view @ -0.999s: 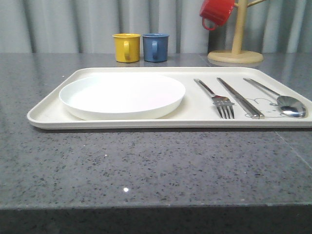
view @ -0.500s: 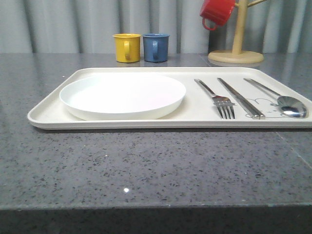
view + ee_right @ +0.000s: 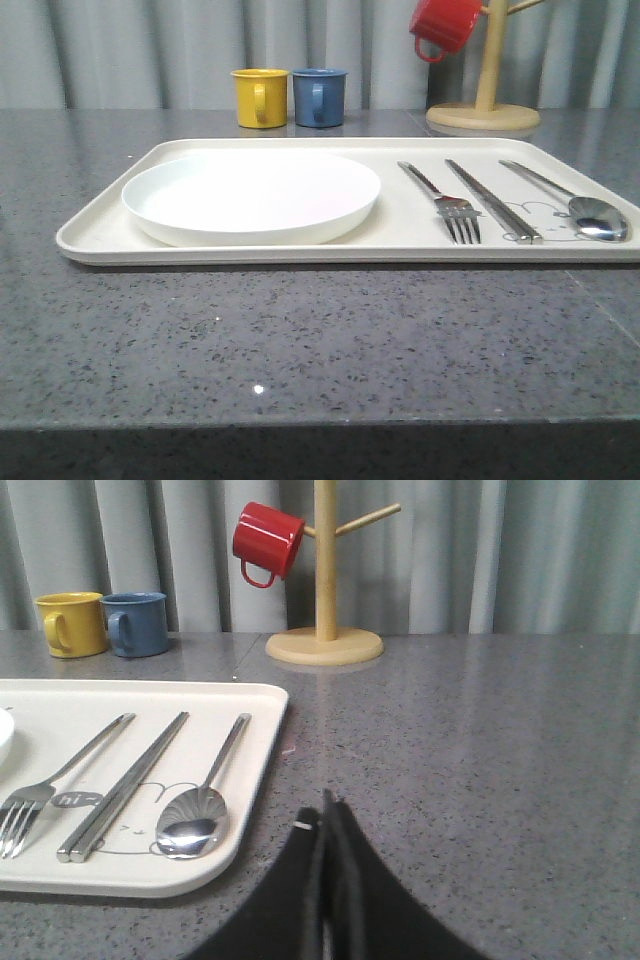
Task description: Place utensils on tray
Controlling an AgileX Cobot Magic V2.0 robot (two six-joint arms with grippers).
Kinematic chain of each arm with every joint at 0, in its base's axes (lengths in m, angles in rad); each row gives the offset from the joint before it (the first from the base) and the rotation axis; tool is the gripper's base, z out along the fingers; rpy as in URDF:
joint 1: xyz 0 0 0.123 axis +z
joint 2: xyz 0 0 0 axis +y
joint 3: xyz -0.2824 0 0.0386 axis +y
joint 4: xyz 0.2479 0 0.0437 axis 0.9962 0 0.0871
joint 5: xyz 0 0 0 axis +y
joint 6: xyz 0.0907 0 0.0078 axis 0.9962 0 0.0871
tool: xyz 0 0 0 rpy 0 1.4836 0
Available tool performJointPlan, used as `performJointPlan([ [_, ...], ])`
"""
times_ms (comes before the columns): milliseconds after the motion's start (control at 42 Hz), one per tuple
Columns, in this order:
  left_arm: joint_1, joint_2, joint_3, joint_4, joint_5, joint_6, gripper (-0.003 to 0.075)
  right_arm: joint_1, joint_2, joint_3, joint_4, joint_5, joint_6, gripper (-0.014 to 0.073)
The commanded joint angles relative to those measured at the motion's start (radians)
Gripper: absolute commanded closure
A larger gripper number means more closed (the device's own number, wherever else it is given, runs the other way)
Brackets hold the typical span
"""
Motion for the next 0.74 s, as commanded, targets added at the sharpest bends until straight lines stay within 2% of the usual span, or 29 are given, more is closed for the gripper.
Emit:
performJointPlan([
  [0, -0.008, -0.022, 0.012, -0.002, -0.085, -0.013, 0.0741, -0.007, -0.015, -0.001, -0.014, -0.088, 0.0, 0.0661],
  [714, -0.008, -0.022, 0.012, -0.002, -0.085, -0.013, 0.0741, -0.046, -0.015, -0.001, -0.014, -0.082, 0.0, 0.0661],
])
